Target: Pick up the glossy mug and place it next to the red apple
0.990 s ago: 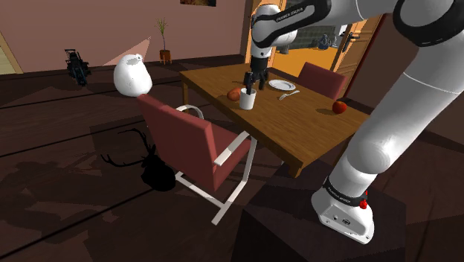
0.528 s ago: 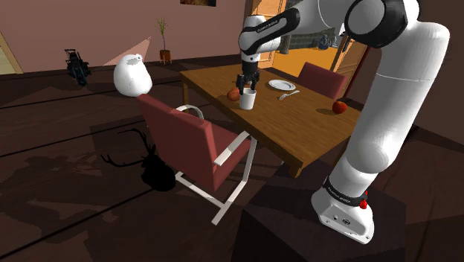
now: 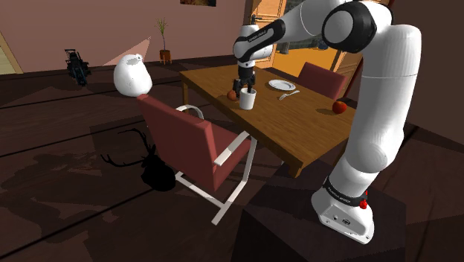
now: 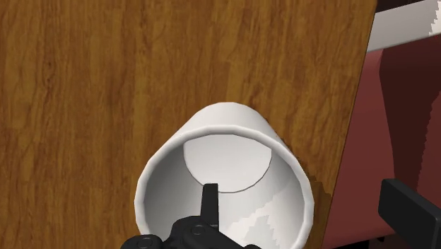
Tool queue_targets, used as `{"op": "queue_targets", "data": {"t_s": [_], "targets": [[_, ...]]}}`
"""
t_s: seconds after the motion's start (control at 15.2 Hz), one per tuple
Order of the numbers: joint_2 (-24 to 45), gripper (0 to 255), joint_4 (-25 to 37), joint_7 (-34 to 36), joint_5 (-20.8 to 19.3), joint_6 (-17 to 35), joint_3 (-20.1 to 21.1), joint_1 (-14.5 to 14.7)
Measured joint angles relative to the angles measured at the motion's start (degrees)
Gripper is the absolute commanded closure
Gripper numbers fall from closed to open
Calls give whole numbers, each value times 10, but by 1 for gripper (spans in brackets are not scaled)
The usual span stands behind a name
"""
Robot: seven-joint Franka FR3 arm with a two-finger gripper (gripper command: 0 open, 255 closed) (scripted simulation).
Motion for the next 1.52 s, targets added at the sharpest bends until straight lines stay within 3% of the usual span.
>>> {"op": "queue_targets", "data": {"t_s": [0.66,0.73,1.52], "targets": [[14,0,-9,-2,2,23,0,-2],[14,255,-9,-2,2,23,0,-2],[10,255,-5,-2,2,15,0,-2]]}}
